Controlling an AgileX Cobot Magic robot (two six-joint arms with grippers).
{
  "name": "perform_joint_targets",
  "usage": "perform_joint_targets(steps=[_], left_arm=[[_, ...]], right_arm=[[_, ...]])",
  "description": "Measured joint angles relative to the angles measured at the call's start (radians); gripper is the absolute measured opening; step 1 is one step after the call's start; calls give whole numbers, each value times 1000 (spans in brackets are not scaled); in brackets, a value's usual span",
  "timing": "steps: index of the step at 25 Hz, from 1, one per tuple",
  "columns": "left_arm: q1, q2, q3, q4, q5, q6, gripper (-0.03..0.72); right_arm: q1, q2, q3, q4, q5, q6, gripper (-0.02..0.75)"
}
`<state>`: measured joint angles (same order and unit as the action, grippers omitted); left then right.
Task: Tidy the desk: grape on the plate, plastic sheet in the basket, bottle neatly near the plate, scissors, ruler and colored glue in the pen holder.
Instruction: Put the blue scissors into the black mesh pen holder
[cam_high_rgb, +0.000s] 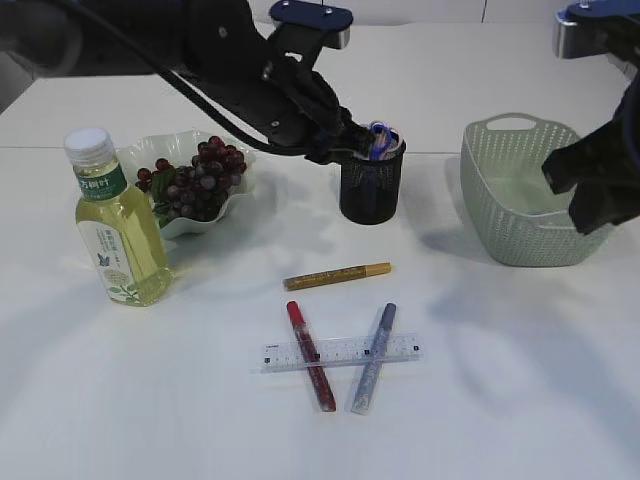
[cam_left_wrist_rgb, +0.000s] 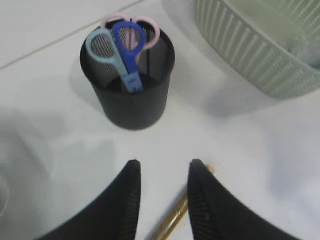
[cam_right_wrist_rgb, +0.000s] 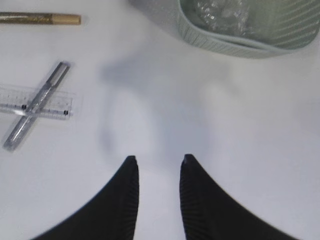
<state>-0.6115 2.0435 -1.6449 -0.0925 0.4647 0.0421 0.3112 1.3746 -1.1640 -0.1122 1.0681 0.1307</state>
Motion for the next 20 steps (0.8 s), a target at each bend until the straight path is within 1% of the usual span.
perform_joint_targets(steps=[3, 6, 10, 16, 20], left_arm=[[0, -52, 0, 36, 153, 6, 240], [0, -85, 0, 40, 295, 33, 240], [-9, -94, 0, 40, 473, 75, 240], [-91, -94, 0, 42, 634, 223, 240], [-127, -94, 0, 42, 684, 247, 240]], right_arm=[[0, 0, 0, 51, 65, 0, 239], [0, 0, 0, 102, 139, 0, 239], [0, 0, 0, 164, 153, 0, 239], [0, 0, 0, 194, 155, 2, 239], [0, 0, 0, 206, 157, 2, 239]])
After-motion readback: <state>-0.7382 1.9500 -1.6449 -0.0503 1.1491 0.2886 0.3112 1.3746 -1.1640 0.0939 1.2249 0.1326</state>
